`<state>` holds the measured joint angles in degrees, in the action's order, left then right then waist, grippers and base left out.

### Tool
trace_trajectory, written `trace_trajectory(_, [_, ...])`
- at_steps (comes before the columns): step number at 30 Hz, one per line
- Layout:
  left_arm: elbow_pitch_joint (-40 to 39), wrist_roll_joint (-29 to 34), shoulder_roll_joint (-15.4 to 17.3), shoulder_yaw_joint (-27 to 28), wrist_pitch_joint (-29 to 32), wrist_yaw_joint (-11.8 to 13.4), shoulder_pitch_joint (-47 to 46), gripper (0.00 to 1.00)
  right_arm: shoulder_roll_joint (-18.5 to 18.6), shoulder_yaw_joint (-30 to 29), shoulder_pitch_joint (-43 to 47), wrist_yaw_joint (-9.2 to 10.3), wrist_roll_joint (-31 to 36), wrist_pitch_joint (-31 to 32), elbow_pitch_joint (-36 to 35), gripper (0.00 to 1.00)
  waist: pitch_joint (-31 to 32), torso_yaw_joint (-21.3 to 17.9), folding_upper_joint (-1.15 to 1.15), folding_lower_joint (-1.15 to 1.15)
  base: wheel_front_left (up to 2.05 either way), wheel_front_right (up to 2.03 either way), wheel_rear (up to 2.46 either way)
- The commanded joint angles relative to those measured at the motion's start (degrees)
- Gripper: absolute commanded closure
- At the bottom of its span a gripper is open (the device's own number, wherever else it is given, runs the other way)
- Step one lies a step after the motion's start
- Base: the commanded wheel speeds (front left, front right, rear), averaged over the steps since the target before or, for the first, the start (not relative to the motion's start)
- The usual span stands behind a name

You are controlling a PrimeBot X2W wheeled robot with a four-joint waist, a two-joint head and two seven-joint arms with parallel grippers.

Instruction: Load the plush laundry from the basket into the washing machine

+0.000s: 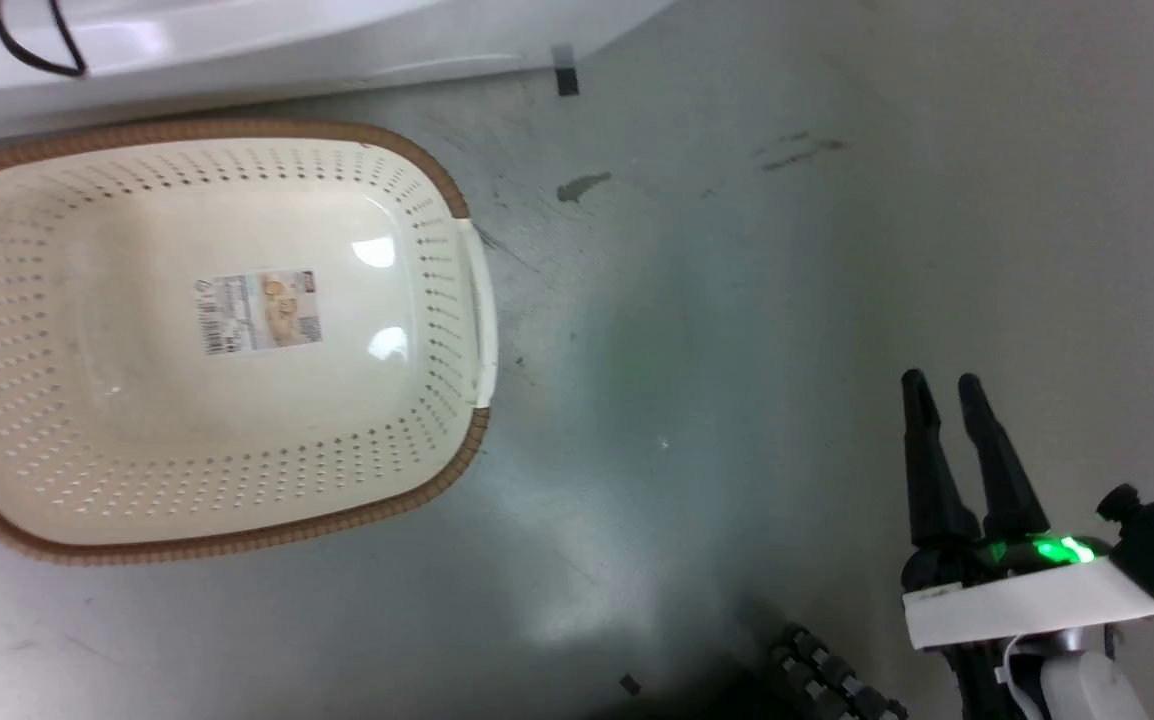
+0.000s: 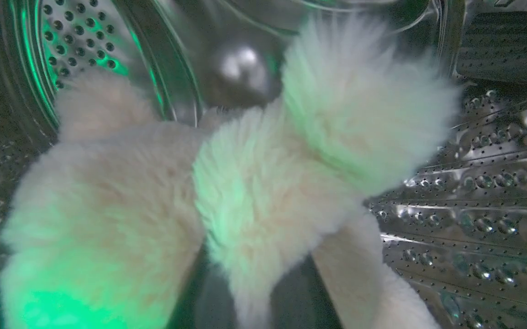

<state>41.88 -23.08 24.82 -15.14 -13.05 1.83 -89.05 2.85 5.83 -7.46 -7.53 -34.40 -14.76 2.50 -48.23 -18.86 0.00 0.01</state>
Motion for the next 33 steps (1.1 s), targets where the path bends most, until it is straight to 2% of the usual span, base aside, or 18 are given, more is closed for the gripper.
trace_trajectory(1, [-0.1, 0.4, 0.2, -0.1, -0.2, -0.3, -1.1, 1.00, 0.0, 0.1, 0.4, 0.04, -0.4, -0.2, -0.3, 0.00, -0.7, -0.7, 0.00, -0.01, 0.00, 0.00, 0.00])
trace_trajectory(8, [1.9, 0.6, 0.7, -0.9, 0.7, -0.6, -4.8, 1.00, 0.0, 0.8, 1.1, 0.04, -0.7, -0.2, -1.3, 0.00, -2.5, -1.4, 0.00, -0.01, 0.00, 0.00, 0.00])
trace_trajectory(9, [2.1, 0.6, 0.7, -1.1, 0.8, -0.7, -5.1, 0.82, 0.0, 0.8, 1.1, 0.04, -0.6, -0.2, -1.3, 0.00, -2.6, -1.3, 0.00, -0.01, 0.00, 0.00, 0.00])
trace_trajectory(10, [2.4, 0.5, 0.5, -1.2, 1.0, -0.8, -5.4, 0.51, 0.0, 0.6, 1.1, 0.04, -0.6, -0.2, -1.4, 0.00, -2.7, -1.1, 0.00, -0.01, 0.00, 0.00, 0.00])
trace_trajectory(11, [2.7, 0.5, 0.4, -1.4, 1.1, -1.0, -5.7, 0.00, 0.0, 0.5, 1.0, 0.04, -0.5, -0.2, -1.5, 0.00, -2.8, -1.0, 0.00, -0.01, 0.00, 0.00, 0.00])
trace_trajectory(22, [5.3, -2.4, -3.2, -1.0, -0.7, -3.5, -5.8, 0.00, 0.0, -1.0, -1.1, 0.04, 0.8, -0.2, -1.3, 0.00, -1.6, 3.1, 0.00, -0.01, 0.00, 0.00, 0.00])
trace_trajectory(33, [5.9, -3.5, -7.1, -1.2, -1.9, -4.6, 4.1, 0.00, 0.0, -2.5, -4.1, 0.04, 2.0, -0.2, 0.6, 0.00, 5.0, 7.2, 0.00, -0.01, 0.00, 0.00, 0.00])
